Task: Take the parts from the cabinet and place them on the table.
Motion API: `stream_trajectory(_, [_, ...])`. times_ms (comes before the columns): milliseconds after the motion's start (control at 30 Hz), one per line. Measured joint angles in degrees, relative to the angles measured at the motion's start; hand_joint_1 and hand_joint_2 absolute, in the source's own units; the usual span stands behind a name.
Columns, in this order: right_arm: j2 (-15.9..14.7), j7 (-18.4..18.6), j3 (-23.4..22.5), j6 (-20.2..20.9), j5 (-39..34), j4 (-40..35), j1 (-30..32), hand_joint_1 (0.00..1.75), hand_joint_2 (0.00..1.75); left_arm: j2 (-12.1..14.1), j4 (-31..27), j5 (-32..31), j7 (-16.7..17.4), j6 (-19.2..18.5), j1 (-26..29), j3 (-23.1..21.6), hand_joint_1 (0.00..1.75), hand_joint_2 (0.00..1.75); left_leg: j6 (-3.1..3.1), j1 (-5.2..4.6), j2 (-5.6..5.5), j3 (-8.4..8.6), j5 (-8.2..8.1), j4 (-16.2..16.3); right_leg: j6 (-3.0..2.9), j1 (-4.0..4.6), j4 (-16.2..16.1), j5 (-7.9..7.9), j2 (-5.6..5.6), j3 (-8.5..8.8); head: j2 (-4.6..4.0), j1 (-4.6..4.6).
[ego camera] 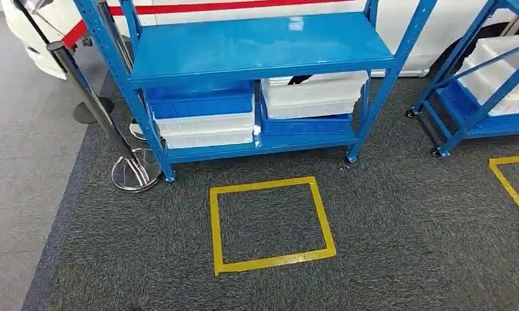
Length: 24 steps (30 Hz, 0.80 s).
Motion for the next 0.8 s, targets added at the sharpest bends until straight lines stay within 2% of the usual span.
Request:
stream_trajectory(33, [0.00,0.40,-0.02,0.02,-0.04,0.00,-0.10,0.00,0.00,-0.02,0.00,0.00,0.00,-0.04,-0.06,0.02,0.00,0.00,-0.45,-0.49,-0.14,-0.21,-0.50,0.52,-0.27,0.36,-0.70,-0.79,0.07,0.34,0.00,0.09])
stream_trajectory(133, [0.11,1.32,-0.09,0.04,-0.20,0.00,-0.12,0.00,0.00,-0.02,-0.02,0.06,0.00,-0.09,0.02,0.02,0.00,0.00,-1.34,-0.32,-0.30,0.03,-0.83,0.09,-1.35,0.50,-0.58,-1.08,-0.02,0.39,-0.02,0.05])
stream_trajectory(167, [0.29,1.49,-0.09,0.07,-0.22,0.00,-0.14,0.00,0.00,0.00,-0.02,0.07,0.00,-0.09,0.00,0.02,0.00,0.00,-1.74,-0.37,-0.33,0.23,-1.13,0.12,-1.76,0.22,-0.98,-0.99,-0.11,0.68,0.00,0.02])
stream_trajectory(200, [0.61,1.69,-0.09,0.11,-0.22,0.00,-0.04,0.00,0.00,-0.11,0.00,0.04,0.00,-0.09,0.09,0.02,0.00,0.00,-2.04,-0.15,0.26,0.09,-1.80,1.68,-2.17,0.00,-1.26,-0.98,-0.34,1.13,-0.02,-0.02])
stream_trajectory(233, [0.61,1.71,-0.09,0.11,-0.22,0.00,0.02,0.00,0.00,-0.22,0.00,0.04,0.00,-0.09,0.04,0.02,0.00,0.00,-2.34,-0.08,0.90,-1.45,-3.58,4.75,-2.52,-0.04,-1.28,-1.21,-0.48,1.34,0.00,-0.52])
stream_trajectory(300, [0.68,1.77,-0.11,0.13,-0.22,0.02,0.13,0.00,0.00,-0.22,0.00,0.07,0.00,-0.07,0.04,0.02,0.00,0.00,-2.89,0.22,1.39,-6.44,-7.82,14.12,-2.76,0.07,-1.22,-1.72,-0.69,1.77,0.00,-0.56])
stream_trajectory(333, [0.68,1.77,-0.13,0.13,-0.22,0.00,0.17,0.00,0.00,-0.22,0.00,0.06,0.00,-0.09,0.12,0.02,0.00,0.00,-3.04,0.24,1.49,-8.75,-8.78,18.02,-2.73,0.09,-1.19,-2.05,-0.77,2.05,0.00,-0.57])
stream_trajectory(367, [0.68,1.77,-0.13,0.13,-0.22,0.00,0.21,0.00,0.00,-0.22,0.00,0.07,0.00,-0.07,0.23,0.02,0.00,0.00,-3.06,0.25,1.53,-9.88,-8.28,19.28,-2.71,0.09,-1.17,-2.39,-0.85,2.47,0.00,-0.57])
stream_trajectory(400, [0.68,1.80,-0.13,0.13,-0.22,0.00,0.22,0.00,0.00,-0.22,0.00,0.07,0.00,-0.09,0.34,0.02,0.00,0.00,-2.98,0.26,1.56,-9.52,-6.11,17.34,-2.63,0.09,-1.17,-2.81,-0.89,3.05,0.00,-0.57])
stream_trajectory(433, [0.70,1.80,-0.15,0.13,-0.22,0.02,0.22,0.00,0.00,-0.22,0.00,0.06,0.00,-0.07,0.41,0.02,0.00,0.00,-2.81,0.25,1.59,-7.94,-3.09,13.33,-2.51,0.09,-1.18,-3.25,-0.94,3.71,0.00,-0.57])
stream_trajectory(467, [0.74,1.82,-0.13,0.15,-0.22,0.02,0.22,0.00,0.00,-0.22,0.00,0.07,0.00,-0.09,0.42,0.02,0.00,0.00,-2.47,0.23,1.69,-5.57,0.38,7.64,-2.34,0.10,-1.19,-3.75,-1.00,4.46,0.00,-0.57])
stream_trajectory(500, [0.85,1.86,-0.13,0.17,-0.22,0.02,0.23,0.00,0.00,-0.22,0.00,0.06,0.00,-0.07,0.43,0.02,0.00,0.00,-2.02,0.13,2.03,-3.71,2.65,2.73,-2.17,0.10,-1.24,-4.24,-1.09,4.98,0.00,-0.57])
stream_trajectory(533, [0.94,1.88,-0.18,0.17,-0.22,0.04,0.22,0.00,0.00,-0.17,0.00,0.06,0.02,-0.09,0.42,0.04,0.00,0.00,-1.57,-0.51,2.37,-3.08,1.23,1.96,-1.68,0.44,-1.20,-4.63,-1.16,5.17,-0.02,-0.30])
stream_trajectory(600, [0.96,1.88,-0.17,0.15,-0.22,0.04,0.09,0.00,0.00,-0.20,0.00,0.06,0.02,-0.07,0.28,0.04,0.00,0.00,-0.96,-0.59,2.20,-2.77,1.05,1.40,-1.09,0.26,-1.61,-4.76,-1.22,5.47,0.00,-0.35])
stream_trajectory(633, [0.96,1.88,-0.17,0.15,-0.22,0.04,0.09,0.00,0.00,-0.20,0.00,0.07,0.04,-0.07,0.39,0.04,0.00,0.00,-0.45,-0.47,2.10,-2.90,0.80,1.13,-0.65,0.32,-1.23,-4.41,-1.22,5.79,0.00,-0.39])
stream_trajectory(667, [0.96,1.90,-0.17,0.15,-0.22,0.04,-0.03,0.00,0.00,-0.20,0.00,0.07,0.04,-0.07,0.38,0.04,0.00,0.00,0.01,-0.36,1.62,-1.90,0.67,0.78,-0.46,0.29,-0.98,-4.37,-1.37,6.14,0.00,-0.35])
stream_trajectory(700, [0.96,1.99,-0.17,0.13,-0.22,0.04,0.05,0.00,0.00,-0.26,0.00,0.07,0.04,-0.07,0.49,0.04,0.00,0.00,0.39,-0.12,1.72,-0.83,0.67,0.10,-0.25,0.05,0.26,-4.97,-1.13,6.06,0.00,-0.30])
stream_trajectory(733, [1.03,2.01,-0.17,0.13,-0.22,0.07,0.05,0.00,0.00,-0.31,0.00,0.07,0.04,-0.09,0.47,0.04,0.00,0.00,0.78,-0.08,1.67,-0.31,0.45,-0.21,-0.11,0.12,2.97,-5.93,-0.81,4.68,0.00,-0.06])
stream_trajectory(800, [1.05,2.01,-0.17,0.15,-0.22,0.09,-0.06,0.00,0.00,-0.31,0.00,0.07,0.04,-0.07,0.35,0.04,0.00,0.00,1.09,-0.15,1.59,-0.03,0.02,-0.21,0.36,0.03,11.10,-9.42,-0.55,-0.77,0.00,0.11])
